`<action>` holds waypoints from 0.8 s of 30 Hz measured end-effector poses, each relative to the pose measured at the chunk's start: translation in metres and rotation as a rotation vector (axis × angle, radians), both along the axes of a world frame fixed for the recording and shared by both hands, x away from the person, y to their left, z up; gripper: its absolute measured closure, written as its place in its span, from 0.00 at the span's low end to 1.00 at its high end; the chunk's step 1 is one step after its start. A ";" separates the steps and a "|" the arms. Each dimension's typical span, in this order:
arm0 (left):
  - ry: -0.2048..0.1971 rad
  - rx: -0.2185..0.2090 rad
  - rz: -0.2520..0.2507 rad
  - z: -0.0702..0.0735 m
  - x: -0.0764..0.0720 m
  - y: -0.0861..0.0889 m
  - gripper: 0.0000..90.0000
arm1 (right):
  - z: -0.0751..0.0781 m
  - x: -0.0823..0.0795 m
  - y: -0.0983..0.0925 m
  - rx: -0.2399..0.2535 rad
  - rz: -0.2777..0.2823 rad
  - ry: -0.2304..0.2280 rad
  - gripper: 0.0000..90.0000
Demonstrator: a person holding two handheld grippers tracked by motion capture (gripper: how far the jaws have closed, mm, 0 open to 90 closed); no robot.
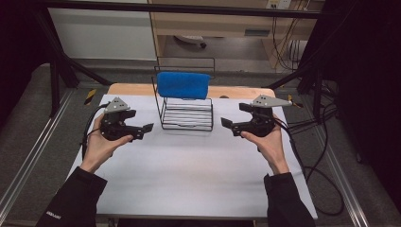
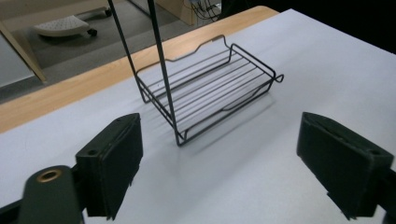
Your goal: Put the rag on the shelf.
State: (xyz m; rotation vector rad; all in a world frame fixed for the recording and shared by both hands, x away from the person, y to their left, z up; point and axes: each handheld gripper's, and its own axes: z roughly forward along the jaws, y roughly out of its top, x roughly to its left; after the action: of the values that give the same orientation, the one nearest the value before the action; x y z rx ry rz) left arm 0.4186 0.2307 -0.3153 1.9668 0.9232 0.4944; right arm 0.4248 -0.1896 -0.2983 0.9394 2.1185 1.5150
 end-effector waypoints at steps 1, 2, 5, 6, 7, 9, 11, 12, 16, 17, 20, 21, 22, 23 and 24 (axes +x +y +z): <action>0.003 0.000 -0.002 -0.003 -0.001 0.001 0.15 | -0.003 -0.001 -0.001 0.001 0.001 0.006 0.08; 0.007 0.001 -0.004 -0.007 -0.003 0.003 0.14 | -0.007 -0.002 -0.003 0.004 0.006 0.012 0.07; 0.014 -0.006 -0.001 -0.016 -0.006 0.005 0.11 | -0.018 -0.006 -0.006 0.000 0.011 0.036 0.06; 0.016 -0.007 -0.003 -0.020 -0.008 0.006 0.10 | -0.021 -0.007 -0.007 -0.001 0.013 0.042 0.05; 0.016 -0.006 -0.007 -0.023 -0.009 0.007 0.10 | -0.026 -0.009 -0.009 0.001 0.012 0.051 0.04; 0.022 -0.003 -0.014 -0.029 -0.012 0.009 0.09 | -0.033 -0.011 -0.011 0.004 0.016 0.065 0.04; 0.027 -0.006 -0.016 -0.035 -0.014 0.010 0.08 | -0.041 -0.015 -0.014 0.001 0.016 0.077 0.03; 0.027 -0.009 -0.016 -0.039 -0.015 0.011 0.08 | -0.044 -0.016 -0.016 -0.003 0.017 0.082 0.03; 0.038 -0.009 -0.024 -0.051 -0.020 0.012 0.07 | -0.059 -0.022 -0.022 0.000 0.011 0.109 0.03; 0.042 -0.010 -0.023 -0.054 -0.021 0.012 0.06 | -0.062 -0.023 -0.023 -0.002 0.013 0.116 0.03; 0.048 -0.005 -0.029 -0.062 -0.024 0.014 0.06 | -0.072 -0.026 -0.027 -0.009 0.011 0.138 0.02; 0.049 -0.005 -0.030 -0.064 -0.025 0.014 0.06 | -0.075 -0.027 -0.028 -0.011 0.010 0.142 0.02; 0.049 -0.010 -0.030 -0.066 -0.026 0.015 0.06 | -0.078 -0.028 -0.029 -0.012 0.009 0.149 0.02; 0.048 -0.015 -0.030 -0.068 -0.027 0.016 0.06 | -0.081 -0.029 -0.031 -0.014 0.009 0.152 0.02; 0.048 -0.020 -0.032 -0.071 -0.029 0.017 0.06 | -0.083 -0.031 -0.032 -0.010 0.006 0.159 0.02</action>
State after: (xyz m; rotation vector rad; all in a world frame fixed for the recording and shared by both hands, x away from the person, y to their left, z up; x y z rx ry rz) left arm 0.3899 0.2475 -0.3859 1.9794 0.9215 0.4202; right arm 0.3941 -0.2218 -0.3815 1.0835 2.2377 1.4751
